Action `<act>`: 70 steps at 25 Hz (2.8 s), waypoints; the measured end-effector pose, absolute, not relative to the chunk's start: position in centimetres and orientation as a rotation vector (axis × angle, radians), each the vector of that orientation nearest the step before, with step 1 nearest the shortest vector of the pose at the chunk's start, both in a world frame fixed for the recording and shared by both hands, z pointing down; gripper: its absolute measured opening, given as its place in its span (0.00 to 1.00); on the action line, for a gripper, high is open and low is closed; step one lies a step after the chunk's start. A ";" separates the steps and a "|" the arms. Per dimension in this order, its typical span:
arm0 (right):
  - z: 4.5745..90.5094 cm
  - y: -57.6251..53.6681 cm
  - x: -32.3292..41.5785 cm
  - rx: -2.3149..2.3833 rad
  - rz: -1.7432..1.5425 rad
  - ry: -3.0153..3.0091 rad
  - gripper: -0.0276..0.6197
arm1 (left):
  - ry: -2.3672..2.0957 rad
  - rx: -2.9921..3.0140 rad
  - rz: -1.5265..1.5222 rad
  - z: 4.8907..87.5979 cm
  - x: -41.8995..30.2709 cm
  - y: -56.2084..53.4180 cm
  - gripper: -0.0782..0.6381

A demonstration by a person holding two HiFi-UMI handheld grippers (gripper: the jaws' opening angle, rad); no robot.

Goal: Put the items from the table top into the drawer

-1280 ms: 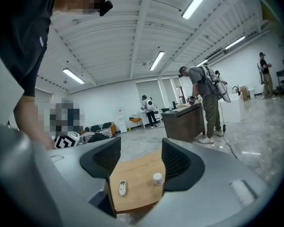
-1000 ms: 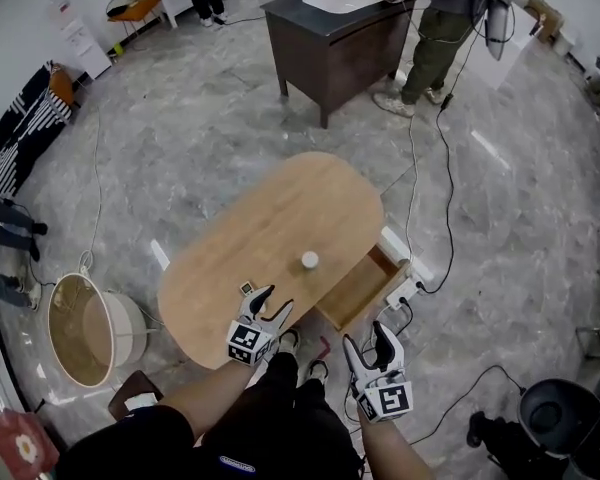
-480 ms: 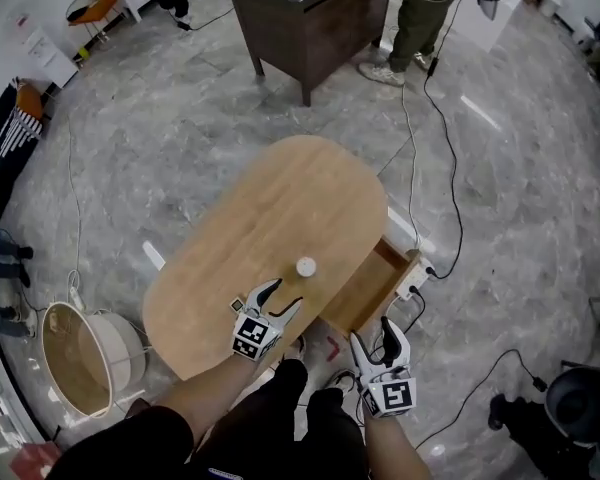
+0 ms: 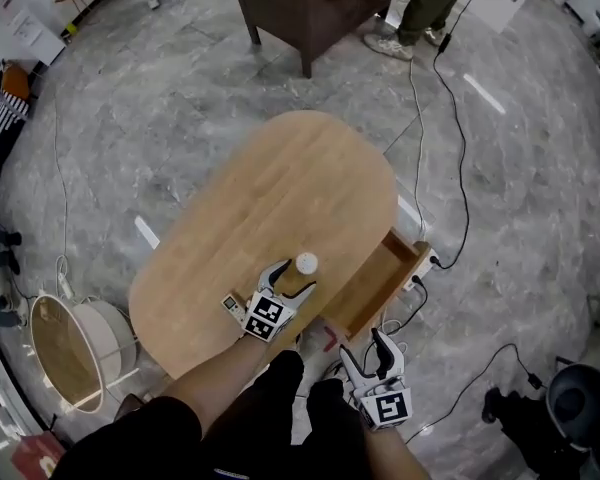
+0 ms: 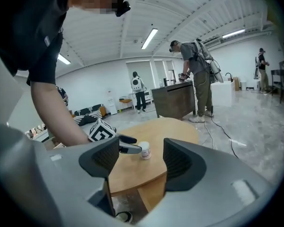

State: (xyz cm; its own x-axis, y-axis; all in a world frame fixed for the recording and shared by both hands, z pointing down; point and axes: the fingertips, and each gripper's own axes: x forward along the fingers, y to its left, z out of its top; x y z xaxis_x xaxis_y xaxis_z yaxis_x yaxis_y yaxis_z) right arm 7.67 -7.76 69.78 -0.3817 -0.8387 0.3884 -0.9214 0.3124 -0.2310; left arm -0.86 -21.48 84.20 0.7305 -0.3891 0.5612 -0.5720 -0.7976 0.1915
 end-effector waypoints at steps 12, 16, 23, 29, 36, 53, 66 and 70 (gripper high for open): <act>71.6 -7.3 8.8 1.578 0.666 -2.435 0.51 | -0.790 2.565 0.834 87.5 1.0 -23.4 0.59; 72.2 -6.3 9.8 1.532 0.678 -2.458 0.51 | -0.868 2.554 0.851 87.9 1.1 -24.1 0.58; 72.8 -5.7 12.4 1.521 0.694 -2.466 0.51 | -0.981 2.542 0.812 87.6 1.4 -25.0 0.52; 73.1 -4.5 14.6 1.552 0.716 -2.464 0.51 | -0.980 2.546 0.800 87.4 2.7 -24.0 0.51; 73.7 -2.6 18.4 1.649 0.753 -2.429 0.50 | -0.884 2.642 0.710 85.2 8.6 -21.8 0.51; 76.0 3.9 28.2 1.845 0.840 -2.313 0.50 | -0.673 2.733 0.753 90.8 23.9 -17.3 0.52; 77.7 2.7 28.7 1.850 0.865 -2.348 0.50 | -0.731 2.708 0.888 96.8 25.1 -19.5 0.52; 78.5 1.8 28.1 1.818 0.871 -2.358 0.50 | -0.738 2.691 0.886 97.7 25.0 -19.7 0.52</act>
